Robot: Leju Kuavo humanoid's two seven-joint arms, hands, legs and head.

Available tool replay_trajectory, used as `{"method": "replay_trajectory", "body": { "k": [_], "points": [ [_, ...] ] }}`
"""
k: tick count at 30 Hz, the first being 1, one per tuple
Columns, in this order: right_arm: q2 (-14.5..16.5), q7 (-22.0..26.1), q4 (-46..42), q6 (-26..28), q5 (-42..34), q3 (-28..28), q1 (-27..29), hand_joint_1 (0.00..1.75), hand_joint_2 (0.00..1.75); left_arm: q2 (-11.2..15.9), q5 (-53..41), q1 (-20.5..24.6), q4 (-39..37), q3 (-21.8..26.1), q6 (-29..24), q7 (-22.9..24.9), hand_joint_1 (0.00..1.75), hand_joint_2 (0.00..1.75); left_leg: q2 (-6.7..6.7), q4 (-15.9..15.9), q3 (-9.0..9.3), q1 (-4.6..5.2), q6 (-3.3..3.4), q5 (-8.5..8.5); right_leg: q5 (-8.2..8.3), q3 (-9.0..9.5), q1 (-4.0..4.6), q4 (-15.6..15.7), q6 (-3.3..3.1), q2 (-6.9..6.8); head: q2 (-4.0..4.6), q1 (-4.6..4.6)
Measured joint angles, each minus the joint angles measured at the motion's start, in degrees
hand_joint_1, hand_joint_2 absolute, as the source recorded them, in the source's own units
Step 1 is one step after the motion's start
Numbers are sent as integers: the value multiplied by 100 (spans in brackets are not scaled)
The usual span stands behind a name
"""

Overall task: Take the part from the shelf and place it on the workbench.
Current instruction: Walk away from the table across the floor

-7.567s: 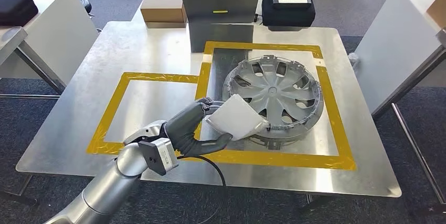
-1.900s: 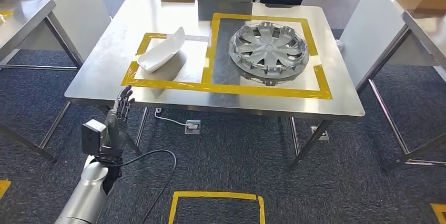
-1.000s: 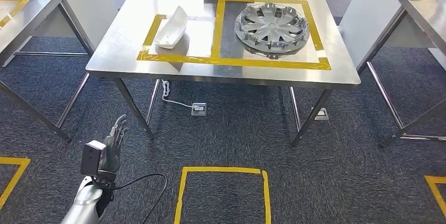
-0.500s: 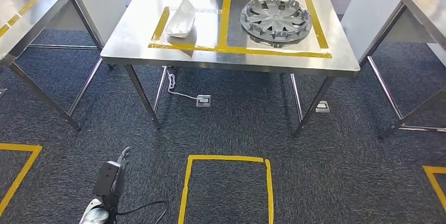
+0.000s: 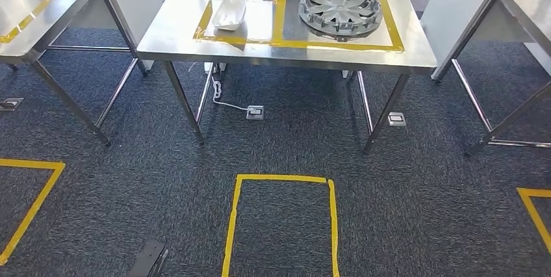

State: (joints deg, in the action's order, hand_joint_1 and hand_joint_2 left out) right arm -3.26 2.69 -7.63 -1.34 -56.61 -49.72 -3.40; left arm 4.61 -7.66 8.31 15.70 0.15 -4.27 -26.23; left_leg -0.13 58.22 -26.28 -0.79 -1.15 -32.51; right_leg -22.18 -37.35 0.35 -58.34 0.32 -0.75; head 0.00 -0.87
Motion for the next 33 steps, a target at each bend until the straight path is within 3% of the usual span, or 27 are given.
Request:
{"method": "replay_trajectory", "body": {
  "k": [2, 3, 5, 6, 7, 8, 9, 10, 11, 12, 13, 15, 16, 17, 18, 20, 22, 23, 24, 25, 28, 29, 31, 33],
  "points": [
    [1, 10, 2, -3, 0, 0, 13, 0, 0, -14, -11, -20, -85, -1, 7, 25, 0, 0, 25, -23, -73, 12, 132, 67, 51, -23, -22, -3, 66, 4, 0, -15],
    [3, 11, 3, -9, 0, -1, 24, 0, 0, -19, -12, -27, -116, -2, 9, 38, 0, 0, 40, -17, -134, 13, 190, 131, -67, -64, -39, -75, 102, 12, 0, -20],
    [8, 12, 4, -19, 0, -2, 40, 0, 0, -25, -16, -28, -159, -2, 9, 55, 0, 0, 64, -16, -308, 5, 270, 283, -634, -205, -62, -531, 165, 28, 0, -37],
    [11, 14, 4, -21, 0, -2, 38, 0, 0, -25, -21, -30, -172, -2, 9, 79, 0, 0, 63, -14, -407, 7, 284, 362, -961, -276, -65, -881, 185, 31, 0, -46],
    [11, 21, 4, -19, 0, -2, 34, 0, 0, -25, -28, -31, -190, -2, 10, 128, 0, 0, 63, -9, -514, 9, 286, 439, -1178, -319, -66, -1237, 197, 32, 0, -51],
    [11, 28, 4, -18, 0, -2, 31, 0, 0, -28, -41, -37, -211, -2, 15, 200, 0, 0, 62, -2, -619, 11, 281, 516, -1234, -308, -66, -1503, 200, 33, 0, -54],
    [11, 36, 4, -17, 0, -2, 29, 0, 0, -33, -54, -52, -235, -2, 27, 291, 0, 0, 63, 7, -722, 12, 271, 589, -1141, -224, -66, -1624, 196, 34, 0, -56],
    [11, 44, 4, -17, 0, -2, 29, 0, 0, -41, -64, -75, -259, -1, 43, 388, 0, 0, 64, 18, -822, 12, 256, 657, -948, -62, -66, -1583, 184, 35, 0, -59],
    [11, 48, 4, -17, 0, -2, 28, 0, 0, -51, -74, -104, -280, -1, 67, 490, 0, 0, 67, 32, -907, 12, 238, 720, -764, 185, -64, -1368, 163, 37, 0, -61],
    [11, 51, 4, -17, 1, -2, 22, 0, 0, -66, -78, -137, -299, -1, 101, 602, 0, 0, 70, 46, -975, 14, 215, 776, -725, 510, -57, -991, 133, 41, 0, -63],
    [10, 54, 3, -17, 2, -2, 15, 0, 0, -81, -79, -171, -314, -1, 140, 733, 0, 0, 73, 59, -1021, 17, 189, 826, -806, 843, -43, -542, 97, 44, 0, -66],
    [9, 56, 2, -17, 8, -2, 2, 0, 0, -108, -52, -239, -349, 1, 231, 1036, 0, 87, 82, 52, -1045, 15, 119, 924, -1074, 1248, 0, 100, 22, 39, 0, -70],
    [9, 45, 2, -17, 11, -2, 3, 0, 0, -118, -18, -277, -365, 4, 268, 1190, 0, 131, 87, 31, -1040, 10, 77, 975, -1100, 1289, 15, 219, -17, 34, 0, -71],
    [11, 18, 2, -17, 14, -3, 3, 0, 44, -128, 29, -317, -385, 9, 300, 1321, 0, 175, 88, 19, -1044, -4, 38, 1009, -1056, 1258, 13, 231, -58, 23, 0, -74],
    [15, -22, 2, -16, 17, -5, 4, 0, 87, -142, 79, -361, -402, 17, 326, 1424, 0, 175, 79, 49, -1067, -14, 5, 967, -999, 1226, 6, 245, -105, 18, 0, -72],
    [29, -131, 2, -15, 37, -16, 6, 0, 175, -167, 181, -444, -426, 56, 356, 1524, 0, 175, 55, 403, -1200, -25, -45, 600, -882, 1132, -14, 262, -177, 5, 0, -46],
    [56, -256, 2, 9, 111, -43, 15, 0, 175, -179, 312, -507, -448, 145, 387, 1574, 0, 175, 45, 1110, -1400, -24, -87, 111, -799, 1021, -5, 250, -207, -2, 0, -19],
    [80, -320, 2, 35, 163, -71, 18, 0, 175, -180, 378, -535, -459, 203, 411, 1609, 0, 175, 45, 1404, -1452, -24, -102, -1, -764, 968, 0, 241, -209, -5, 0, -15],
    [105, -379, 2, 67, 219, -108, 20, 0, 175, -182, 436, -559, -470, 258, 438, 1657, 0, 175, 45, 1528, -1421, -23, -108, 2, -734, 920, 3, 229, -207, -7, 0, -13],
    [132, -423, 2, 94, 270, -149, 20, 0, 175, -185, 476, -579, -478, 304, 457, 1706, 0, 175, 45, 1433, -1280, -23, -104, 94, -711, 877, 4, 215, -201, -7, 0, -9],
    [207, -474, -18, 117, 404, -255, 6, 0, 175, -200, 554, -614, -486, 421, 467, 1833, 0, 175, 44, 333, -497, -2, -36, 355, -670, 791, 8, 153, -156, -13, 0, -1],
    [223, -476, -47, 119, 469, -259, 0, 0, 175, -214, 572, -636, -487, 450, 461, 1863, 0, 175, 44, 79, -343, 12, -4, 370, -665, 778, 11, 132, -130, -16, 0, 0],
    [240, -471, -135, 120, 668, -175, -3, 0, 175, -242, 591, -701, -490, 478, 443, 1918, 0, 175, 41, -44, -296, 32, 49, 367, -669, 765, 18, 111, -99, -16, 0, -2],
    [247, -466, -216, 119, 936, -2, 20, 0, 175, -271, 599, -778, -478, 486, 430, 1966, 0, 175, 43, -87, -305, 34, 78, 363, -668, 753, 22, 109, -137, -11, 0, -6]
  ]
}}
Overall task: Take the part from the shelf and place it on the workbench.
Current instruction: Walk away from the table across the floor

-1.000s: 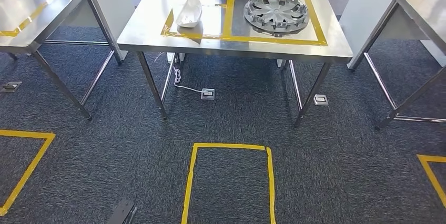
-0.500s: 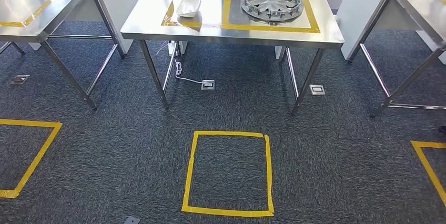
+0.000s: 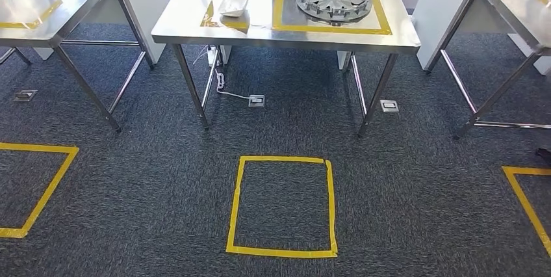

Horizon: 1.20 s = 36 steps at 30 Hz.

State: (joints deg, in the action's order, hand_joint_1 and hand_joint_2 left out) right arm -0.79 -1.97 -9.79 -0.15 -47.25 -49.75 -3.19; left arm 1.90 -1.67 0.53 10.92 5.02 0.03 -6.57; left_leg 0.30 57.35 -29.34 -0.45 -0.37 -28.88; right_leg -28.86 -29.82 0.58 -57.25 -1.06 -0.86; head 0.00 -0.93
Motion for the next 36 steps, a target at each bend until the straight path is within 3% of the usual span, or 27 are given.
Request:
{"method": "replay_trajectory", "body": {
  "k": [1, 4, 7, 15, 16, 19, 20, 30, 36],
  "points": [
    [4, 2, -34, -1, 140, 101, 22, 0, 175, -14, 5, -39, 11, 1, -1, 21, 0, 175, 1, -5, -6, 3, 8, 10, 7, -7, 1, 5, -13, 3, 0, -4],
    [15, 8, -133, -2, 569, 457, 107, 0, 175, -44, 25, -131, 73, 1, -1, 72, 0, 175, 2, -1, -32, 21, 50, 34, 73, -16, -13, 37, 67, 6, 0, -11],
    [16, 15, -237, 2, 1011, 881, 214, 0, 175, -67, 43, -201, 161, 1, -1, 135, 0, 175, 2, 5, -47, 31, 65, 42, 97, -19, -24, 49, 107, 7, 0, -14],
    [22, 92, -539, 2, 2192, 2063, 516, 0, 175, -103, 82, -412, 448, -30, -1, 294, 0, 175, 3, 9, -54, 36, 71, 48, 113, -35, -29, 49, 143, 9, 0, -14],
    [22, 101, -578, 2, 2346, 2226, 555, 0, 131, -107, 90, -441, 487, -44, -1, 318, 0, 175, 3, 9, -55, 34, 70, 48, 112, -37, -29, 48, 142, 9, 0, -14],
    [22, 111, -691, 2, 2784, 2709, 670, 0, 0, -117, 100, -524, 605, -81, -1, 379, 0, 44, 3, 9, -59, 28, 65, 51, 111, -43, -29, 43, 140, 9, 0, -14],
    [22, 113, -727, 2, 2924, 2862, 707, 0, 0, -121, 102, -552, 643, -93, -1, 396, 0, 0, 3, 9, -60, 26, 63, 52, 110, -46, -29, 41, 139, 9, 0, -14],
    [22, 189, -1050, 2, 4382, 4269, 1044, 0, 0, -159, 155, -797, 999, -274, -1, 593, 0, 0, 2, 8, -68, 24, 56, 56, 105, -60, -27, 26, 130, 8, 0, -14],
    [22, 205, -1120, 2, 4699, 4669, 1122, 0, 0, -164, 167, -854, 1101, -350, -3, 649, 0, 0, 2, 8, -68, 24, 51, 59, 105, -61, -27, 24, 130, 8, 0, -14]
  ]
}}
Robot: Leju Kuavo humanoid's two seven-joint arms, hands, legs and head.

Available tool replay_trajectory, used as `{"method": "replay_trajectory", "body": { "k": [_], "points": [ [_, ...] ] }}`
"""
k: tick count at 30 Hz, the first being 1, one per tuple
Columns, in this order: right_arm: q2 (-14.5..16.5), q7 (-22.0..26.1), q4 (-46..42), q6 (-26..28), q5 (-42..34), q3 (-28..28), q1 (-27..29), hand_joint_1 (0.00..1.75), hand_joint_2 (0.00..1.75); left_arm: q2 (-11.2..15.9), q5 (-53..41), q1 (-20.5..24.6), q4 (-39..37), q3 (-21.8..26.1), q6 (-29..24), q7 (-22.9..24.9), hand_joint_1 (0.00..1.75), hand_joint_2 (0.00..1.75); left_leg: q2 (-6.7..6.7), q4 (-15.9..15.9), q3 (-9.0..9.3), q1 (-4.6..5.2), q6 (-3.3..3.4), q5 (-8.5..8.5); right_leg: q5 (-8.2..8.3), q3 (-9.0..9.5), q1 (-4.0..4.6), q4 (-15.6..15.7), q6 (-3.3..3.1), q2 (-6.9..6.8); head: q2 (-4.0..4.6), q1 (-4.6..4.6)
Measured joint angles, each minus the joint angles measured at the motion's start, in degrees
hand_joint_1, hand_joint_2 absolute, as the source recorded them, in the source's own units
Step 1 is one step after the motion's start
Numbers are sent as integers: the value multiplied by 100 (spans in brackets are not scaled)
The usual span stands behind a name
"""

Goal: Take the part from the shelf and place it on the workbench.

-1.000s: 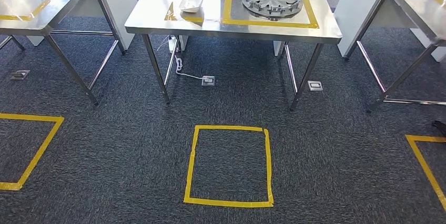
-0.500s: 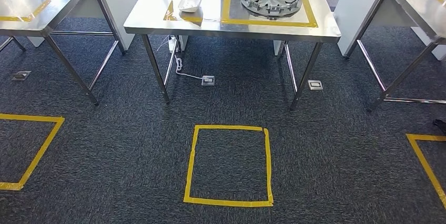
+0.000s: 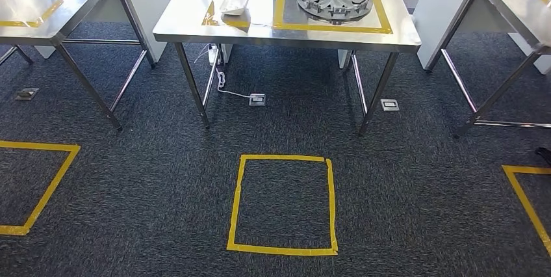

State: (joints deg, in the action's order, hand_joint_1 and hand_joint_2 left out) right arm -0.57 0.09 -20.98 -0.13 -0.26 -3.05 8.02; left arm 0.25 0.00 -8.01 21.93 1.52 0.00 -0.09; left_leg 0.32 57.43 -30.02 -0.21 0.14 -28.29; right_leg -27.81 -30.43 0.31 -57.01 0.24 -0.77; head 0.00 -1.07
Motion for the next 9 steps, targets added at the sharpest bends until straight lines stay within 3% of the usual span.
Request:
{"method": "replay_trajectory", "body": {
  "k": [9],
  "points": [
    [2, 0, -2, 0, 26, 120, 7, 0, 0, -3, 0, -8, 40, -5, 0, 2, 0, 0, 0, 0, 0, 0, -1, 1, 0, -1, 0, -3, 0, 0, 0, 0]
  ]
}}
